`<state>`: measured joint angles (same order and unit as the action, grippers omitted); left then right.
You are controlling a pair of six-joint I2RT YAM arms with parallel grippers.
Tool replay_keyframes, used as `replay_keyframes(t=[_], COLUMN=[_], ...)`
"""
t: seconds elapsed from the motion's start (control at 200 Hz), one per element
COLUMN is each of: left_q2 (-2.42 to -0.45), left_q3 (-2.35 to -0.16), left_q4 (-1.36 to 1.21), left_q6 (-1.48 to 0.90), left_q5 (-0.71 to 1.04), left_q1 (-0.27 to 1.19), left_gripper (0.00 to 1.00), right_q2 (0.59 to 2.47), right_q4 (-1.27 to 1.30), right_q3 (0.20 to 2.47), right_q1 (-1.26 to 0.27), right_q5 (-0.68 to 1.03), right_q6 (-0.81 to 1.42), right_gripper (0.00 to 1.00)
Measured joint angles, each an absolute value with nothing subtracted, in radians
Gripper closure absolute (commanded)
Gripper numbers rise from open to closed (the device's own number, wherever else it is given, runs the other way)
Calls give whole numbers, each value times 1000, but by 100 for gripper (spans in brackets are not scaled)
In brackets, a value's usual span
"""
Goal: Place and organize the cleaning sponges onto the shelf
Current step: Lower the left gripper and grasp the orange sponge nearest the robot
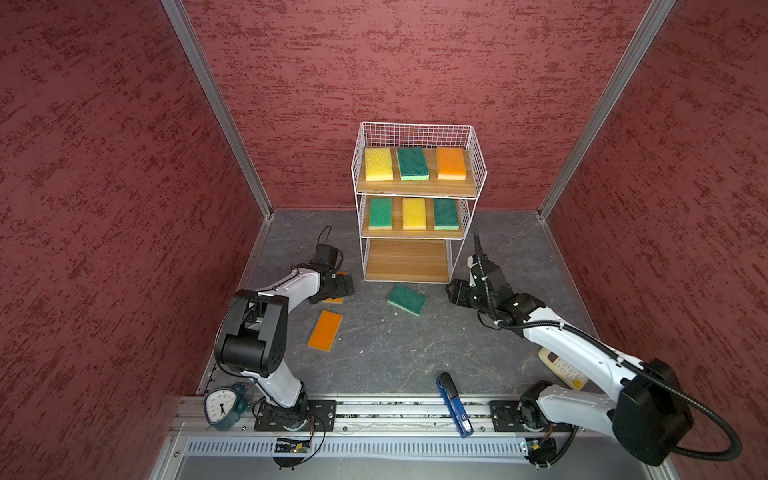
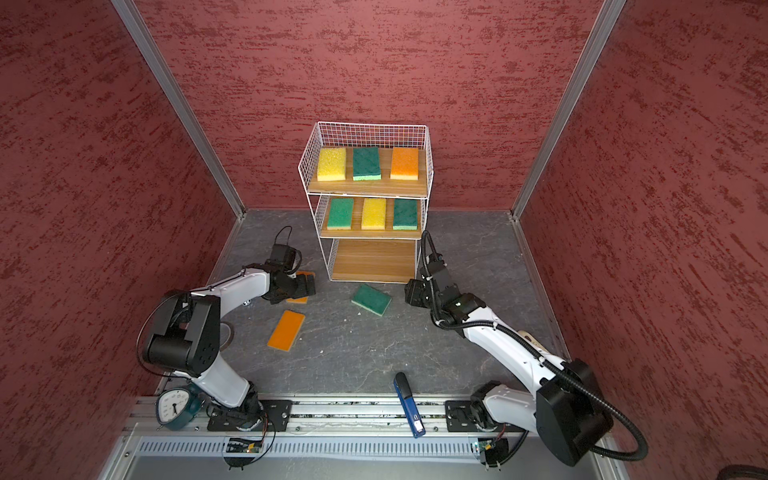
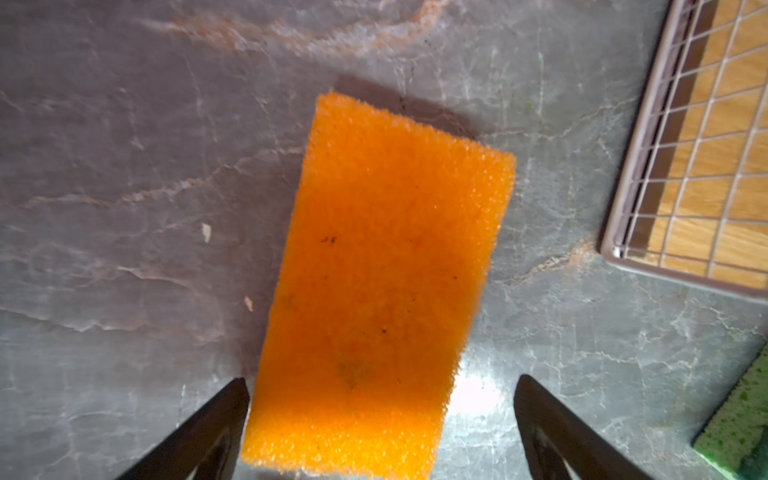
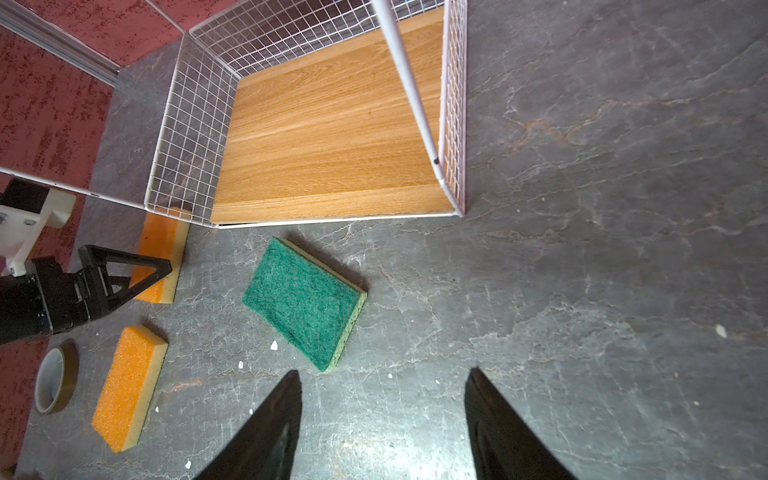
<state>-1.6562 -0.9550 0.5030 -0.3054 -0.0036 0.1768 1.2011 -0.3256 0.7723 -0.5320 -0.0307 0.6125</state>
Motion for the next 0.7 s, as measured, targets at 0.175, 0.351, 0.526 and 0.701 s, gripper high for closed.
replay_keyframes(t=[0.175,0.351,0.526,0.701], left_q2=[-1655,-1655,-1658,-1687], left_q3=[-949,-948,-948,-952], left_q4=[514,520,523,523], left_q6=[-310,-329,-363,-375], left_q5=[-1,-19,-41,-67], left_q1=[199,220,229,242], left_gripper=[2,4,6,9], right_q2=[1201,1191,1174,1171], right_q4=[-325,-325,-326,-326], right_q3=[772,770,769,769], right_q1=[-530,-530,-527,-525], right_q5=[-30,-29,-30,-30], right_q6=[613,613,613,613], right_gripper=[37,37,37,37])
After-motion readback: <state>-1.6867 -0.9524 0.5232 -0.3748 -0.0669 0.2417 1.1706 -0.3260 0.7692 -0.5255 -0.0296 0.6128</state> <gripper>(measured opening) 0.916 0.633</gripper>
